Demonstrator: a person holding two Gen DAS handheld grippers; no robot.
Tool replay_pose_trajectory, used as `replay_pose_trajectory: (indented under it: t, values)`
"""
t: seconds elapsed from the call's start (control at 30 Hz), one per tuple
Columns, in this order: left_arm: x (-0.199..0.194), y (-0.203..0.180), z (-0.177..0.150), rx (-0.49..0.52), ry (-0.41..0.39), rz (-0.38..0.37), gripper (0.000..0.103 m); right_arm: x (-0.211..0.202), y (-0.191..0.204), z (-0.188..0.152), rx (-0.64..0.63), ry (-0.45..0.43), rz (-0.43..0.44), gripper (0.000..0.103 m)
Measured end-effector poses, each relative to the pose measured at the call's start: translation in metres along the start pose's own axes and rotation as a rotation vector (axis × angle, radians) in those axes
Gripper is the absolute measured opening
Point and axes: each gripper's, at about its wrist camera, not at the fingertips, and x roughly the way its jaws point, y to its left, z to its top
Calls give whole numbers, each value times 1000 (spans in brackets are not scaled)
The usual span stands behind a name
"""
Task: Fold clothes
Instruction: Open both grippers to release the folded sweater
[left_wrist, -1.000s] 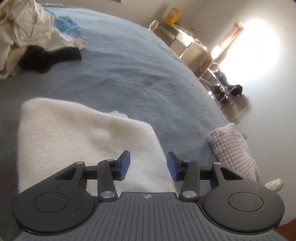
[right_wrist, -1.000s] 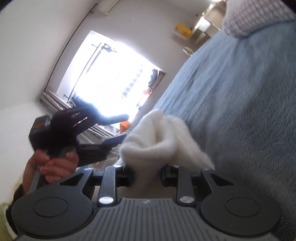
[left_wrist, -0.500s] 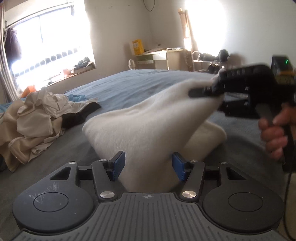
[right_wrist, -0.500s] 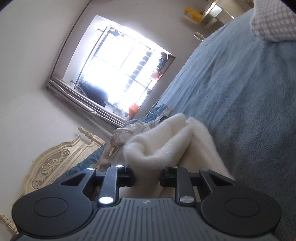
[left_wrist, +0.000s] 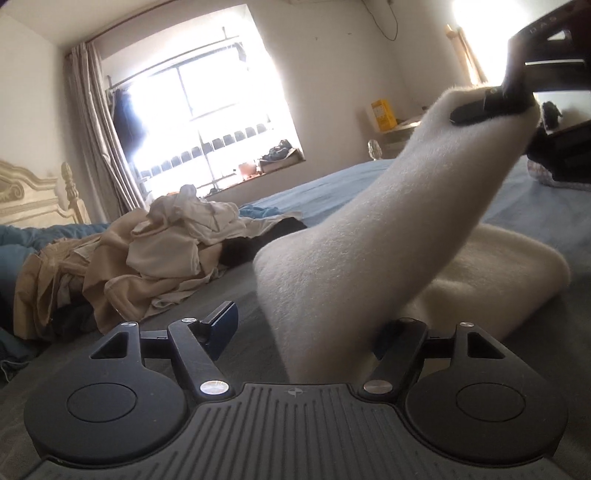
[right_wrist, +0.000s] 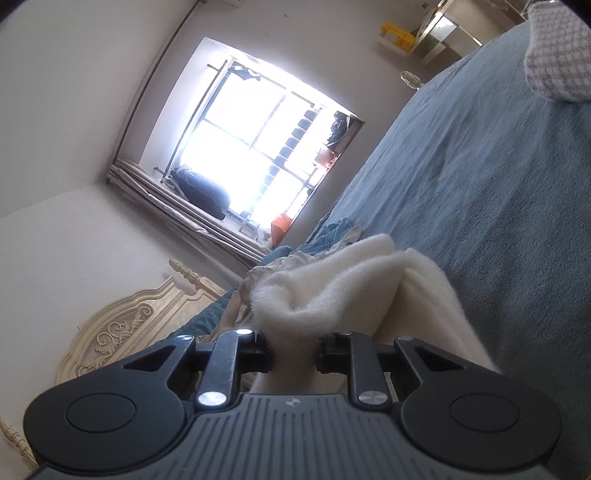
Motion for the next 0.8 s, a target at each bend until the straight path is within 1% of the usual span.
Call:
replay_pose_trajectory:
  t: [0.07,0.1,0.17,0.3,0.37,0.47,0.5,0.57,0.63,0.67,0.73,0.77,0.8]
  values:
    - [-6,-6,-6,74,-11,23,73,-2,-6,-2,11,8,6,22]
    - [-7,-5,-8,73,-7,15,73,-3,-10,-3,24,10,10,22]
    - [-7,-2,-10,68,4,-1,73,-8,-21,-7,22,13,-11,22]
    - [-2,-6,-15,61,20,-48,73,-12,-62,-20,11,56,-110,22]
    - [-3,-6,-16,52,32,-83,72,-17,-80,-24,56,69,-109,21]
    - [-9,3,-18,29,52,-142,72,-19,-79,-23,43,74,-118,20]
    - [-13,8,-18,21,58,-165,72,-19,-78,-21,40,85,-117,22]
    - [-22,23,-17,-13,59,-198,72,-20,-75,-16,45,106,-117,26]
    - [-32,39,-16,-53,54,-224,72,-23,-71,-10,59,123,-119,43]
    - [-36,48,-15,-73,52,-237,72,-30,-66,-7,44,111,-141,46]
    - [-45,63,-14,-116,42,-258,72,-45,-55,0,12,85,-187,64]
    - [-48,70,-12,-144,27,-256,72,-53,-50,4,-11,58,-225,66]
    - [-50,77,-9,-174,7,-258,72,-60,-40,7,-50,30,-256,66]
